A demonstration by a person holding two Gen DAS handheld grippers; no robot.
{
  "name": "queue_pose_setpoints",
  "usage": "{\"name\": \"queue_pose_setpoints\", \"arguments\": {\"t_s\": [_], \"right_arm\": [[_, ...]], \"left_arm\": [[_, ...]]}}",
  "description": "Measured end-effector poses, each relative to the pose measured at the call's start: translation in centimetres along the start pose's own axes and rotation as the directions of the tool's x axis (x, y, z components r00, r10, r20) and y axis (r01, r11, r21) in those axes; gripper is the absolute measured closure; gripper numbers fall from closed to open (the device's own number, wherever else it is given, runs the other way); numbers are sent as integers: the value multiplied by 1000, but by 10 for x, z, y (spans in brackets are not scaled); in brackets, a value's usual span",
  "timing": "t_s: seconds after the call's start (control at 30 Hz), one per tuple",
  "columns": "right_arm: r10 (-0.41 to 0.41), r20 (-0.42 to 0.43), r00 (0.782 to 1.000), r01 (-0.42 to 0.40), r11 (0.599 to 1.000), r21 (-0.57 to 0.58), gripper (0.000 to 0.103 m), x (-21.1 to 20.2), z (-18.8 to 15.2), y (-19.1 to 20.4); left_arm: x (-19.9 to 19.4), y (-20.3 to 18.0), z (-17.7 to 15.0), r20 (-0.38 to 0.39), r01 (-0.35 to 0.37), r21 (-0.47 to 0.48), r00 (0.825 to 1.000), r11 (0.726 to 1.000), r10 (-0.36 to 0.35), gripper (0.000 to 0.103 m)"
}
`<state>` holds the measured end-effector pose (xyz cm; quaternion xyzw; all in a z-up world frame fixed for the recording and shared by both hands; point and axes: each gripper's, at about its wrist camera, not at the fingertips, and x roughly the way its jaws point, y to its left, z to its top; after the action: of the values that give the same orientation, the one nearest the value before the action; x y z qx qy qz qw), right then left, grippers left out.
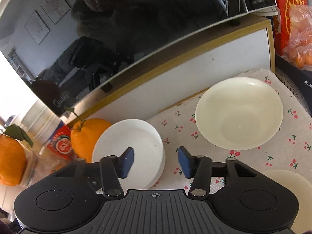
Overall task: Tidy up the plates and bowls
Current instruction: 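Move the open left gripper to the white bowl beside the orange, then close the left gripper on the white bowl rim, then carry the white bowl with the left gripper toward the plate stack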
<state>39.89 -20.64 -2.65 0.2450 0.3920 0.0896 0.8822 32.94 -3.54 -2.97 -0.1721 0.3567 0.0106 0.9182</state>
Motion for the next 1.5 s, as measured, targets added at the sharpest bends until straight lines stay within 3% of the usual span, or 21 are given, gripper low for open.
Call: {"name": "queue_pose_setpoints", "arguments": {"t_s": [0.13, 0.2, 0.47, 0.97, 1.5], "right_arm": [[-5, 3, 1000, 5, 1000, 11, 69, 6, -2, -2], [-10, 2, 1000, 10, 1000, 16, 73, 8, -3, -3], [-19, -14, 1000, 19, 1000, 18, 90, 16, -7, -6], [-29, 3, 1000, 29, 1000, -4, 92, 1, -7, 4], [-55, -11, 998, 54, 997, -50, 92, -52, -13, 35]], "left_arm": [[4, -3, -2, -9, 15, 1, 1000, 1000, -15, 67], [7, -2, -3, -28, 24, -19, 999, 1000, -25, 78], [13, 4, -6, -44, 19, -52, 999, 998, -22, 92], [6, 5, -3, -55, 11, -61, 998, 998, -14, 95], [-49, 1, 7, -57, 24, 24, 998, 999, -23, 94]]}}
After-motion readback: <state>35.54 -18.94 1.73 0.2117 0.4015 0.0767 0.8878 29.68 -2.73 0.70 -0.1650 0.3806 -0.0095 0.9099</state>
